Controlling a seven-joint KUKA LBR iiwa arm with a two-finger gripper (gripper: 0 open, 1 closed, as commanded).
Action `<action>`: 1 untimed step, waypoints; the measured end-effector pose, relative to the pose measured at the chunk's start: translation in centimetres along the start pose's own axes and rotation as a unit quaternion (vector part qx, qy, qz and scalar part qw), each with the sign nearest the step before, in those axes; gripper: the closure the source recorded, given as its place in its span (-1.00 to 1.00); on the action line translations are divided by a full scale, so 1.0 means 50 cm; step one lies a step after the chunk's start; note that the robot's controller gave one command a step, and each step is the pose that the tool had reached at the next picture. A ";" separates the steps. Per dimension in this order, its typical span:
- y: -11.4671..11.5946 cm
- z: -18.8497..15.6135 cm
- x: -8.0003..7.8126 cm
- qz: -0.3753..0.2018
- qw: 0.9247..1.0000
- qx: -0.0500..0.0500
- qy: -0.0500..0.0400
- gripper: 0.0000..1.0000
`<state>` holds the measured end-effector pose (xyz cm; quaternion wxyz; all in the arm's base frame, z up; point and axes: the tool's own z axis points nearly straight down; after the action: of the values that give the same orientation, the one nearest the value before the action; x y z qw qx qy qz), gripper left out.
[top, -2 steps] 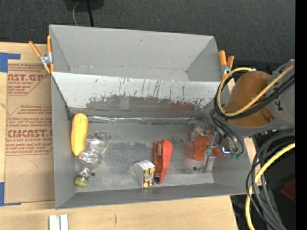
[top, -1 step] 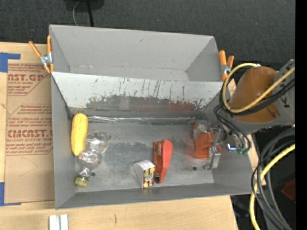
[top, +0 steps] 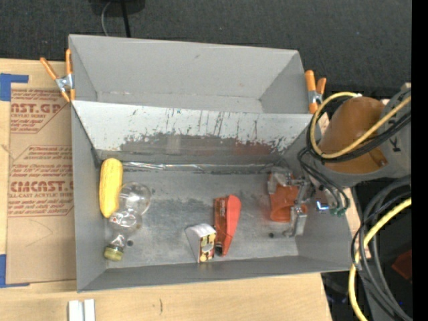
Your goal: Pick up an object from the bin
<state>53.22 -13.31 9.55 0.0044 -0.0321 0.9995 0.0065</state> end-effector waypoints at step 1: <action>-0.002 0.036 -0.018 0.014 1.000 -0.007 -0.001 1.00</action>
Offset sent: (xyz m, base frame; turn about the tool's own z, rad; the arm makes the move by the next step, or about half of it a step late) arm 0.0000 0.0000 0.0000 0.0000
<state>54.16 -13.35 7.78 0.0047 -0.0184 0.9997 0.0137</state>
